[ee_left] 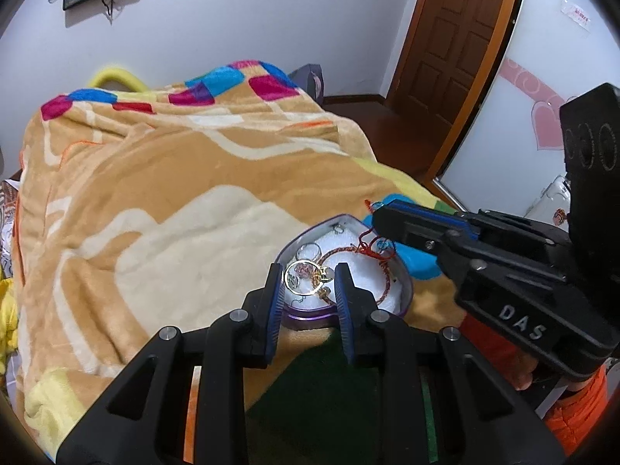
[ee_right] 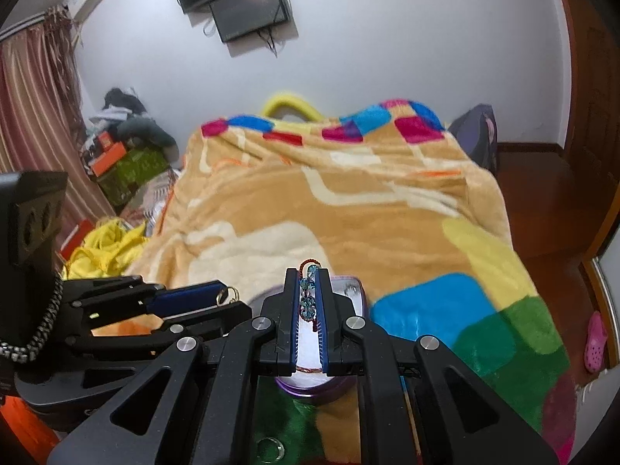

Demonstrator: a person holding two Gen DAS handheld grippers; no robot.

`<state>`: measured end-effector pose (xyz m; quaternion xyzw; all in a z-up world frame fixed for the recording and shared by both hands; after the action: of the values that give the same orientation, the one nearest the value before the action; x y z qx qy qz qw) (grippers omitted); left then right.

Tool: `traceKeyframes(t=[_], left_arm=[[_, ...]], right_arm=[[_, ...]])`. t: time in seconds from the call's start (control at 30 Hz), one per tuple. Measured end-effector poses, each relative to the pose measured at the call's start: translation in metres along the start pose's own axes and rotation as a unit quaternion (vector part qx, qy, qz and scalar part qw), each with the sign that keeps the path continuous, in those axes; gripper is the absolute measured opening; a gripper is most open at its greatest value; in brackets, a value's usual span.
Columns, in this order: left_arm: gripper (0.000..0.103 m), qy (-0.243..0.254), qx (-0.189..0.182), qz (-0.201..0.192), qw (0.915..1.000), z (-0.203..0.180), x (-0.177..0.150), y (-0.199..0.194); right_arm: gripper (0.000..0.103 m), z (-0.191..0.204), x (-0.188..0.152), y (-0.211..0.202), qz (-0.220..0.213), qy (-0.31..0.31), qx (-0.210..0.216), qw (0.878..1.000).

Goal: Organize jewelry
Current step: 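Carry both pieces to the tin and lower the earrings in with the left gripper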

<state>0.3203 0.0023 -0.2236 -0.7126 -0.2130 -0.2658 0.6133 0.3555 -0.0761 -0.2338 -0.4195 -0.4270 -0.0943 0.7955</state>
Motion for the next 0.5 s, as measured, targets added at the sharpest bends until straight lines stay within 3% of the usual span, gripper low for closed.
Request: traceKeyframes(t=[0.5], left_arm=[[0.025, 0.001, -0.01, 0.018, 0.9998, 0.0, 0.0, 0.016]], right_arm=[[0.007, -0.006, -0.011, 0.017, 0.057, 0.018, 0.017, 0.998]])
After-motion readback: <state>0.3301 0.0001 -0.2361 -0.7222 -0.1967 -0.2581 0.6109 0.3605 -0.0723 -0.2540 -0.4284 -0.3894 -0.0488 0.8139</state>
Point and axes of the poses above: each gripper's, at about its wrist camera, not at the fingertips, and y roughly the way its jaws point, z to its left, x to its top, the point moved 6 cm from there along y, roughly the way its jaws point, and after that the axes turned 4 degrees about x, right-handed, at the moved point
